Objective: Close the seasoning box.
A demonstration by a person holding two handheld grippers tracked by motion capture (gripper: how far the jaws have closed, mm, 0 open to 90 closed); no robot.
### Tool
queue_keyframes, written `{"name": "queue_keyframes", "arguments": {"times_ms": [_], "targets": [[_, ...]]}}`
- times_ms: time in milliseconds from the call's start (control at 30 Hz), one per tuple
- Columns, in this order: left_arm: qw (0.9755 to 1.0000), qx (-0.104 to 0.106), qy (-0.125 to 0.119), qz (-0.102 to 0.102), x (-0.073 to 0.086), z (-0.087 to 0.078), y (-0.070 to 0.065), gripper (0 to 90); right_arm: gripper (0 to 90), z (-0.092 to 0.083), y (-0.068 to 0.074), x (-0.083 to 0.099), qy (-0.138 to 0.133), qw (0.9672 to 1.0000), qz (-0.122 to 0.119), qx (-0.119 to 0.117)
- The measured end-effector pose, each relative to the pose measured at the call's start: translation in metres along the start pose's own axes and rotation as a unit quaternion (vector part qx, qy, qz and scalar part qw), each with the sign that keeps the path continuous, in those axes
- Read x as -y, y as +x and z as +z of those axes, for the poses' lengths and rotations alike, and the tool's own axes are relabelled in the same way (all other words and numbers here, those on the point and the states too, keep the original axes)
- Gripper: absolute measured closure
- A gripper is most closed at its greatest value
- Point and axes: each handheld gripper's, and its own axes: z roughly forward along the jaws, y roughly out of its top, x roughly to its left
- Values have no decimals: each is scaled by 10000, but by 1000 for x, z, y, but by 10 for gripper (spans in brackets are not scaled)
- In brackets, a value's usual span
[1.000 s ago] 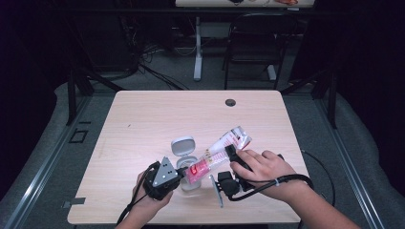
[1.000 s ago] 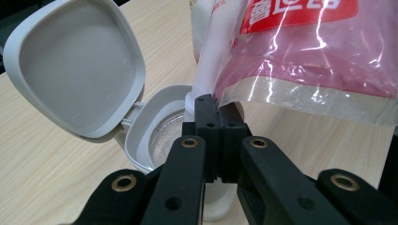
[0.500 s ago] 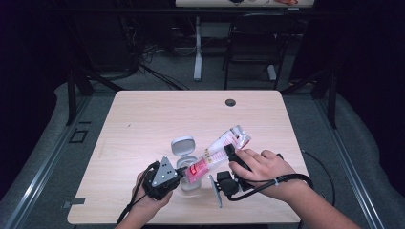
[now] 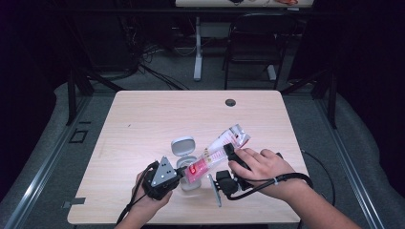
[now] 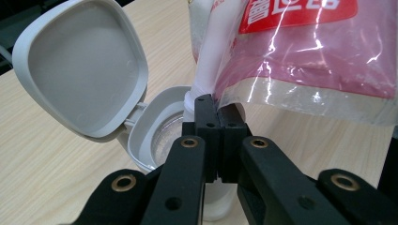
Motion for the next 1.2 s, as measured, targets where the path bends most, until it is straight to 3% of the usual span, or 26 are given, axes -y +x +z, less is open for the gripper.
{"name": "queue_keyframes", "arguments": {"times_ms": [1200], "targets": [[10000, 62, -23, -24, -1, -3, -2, 900, 867, -3, -4, 0, -25, 10000, 16, 67]]}}
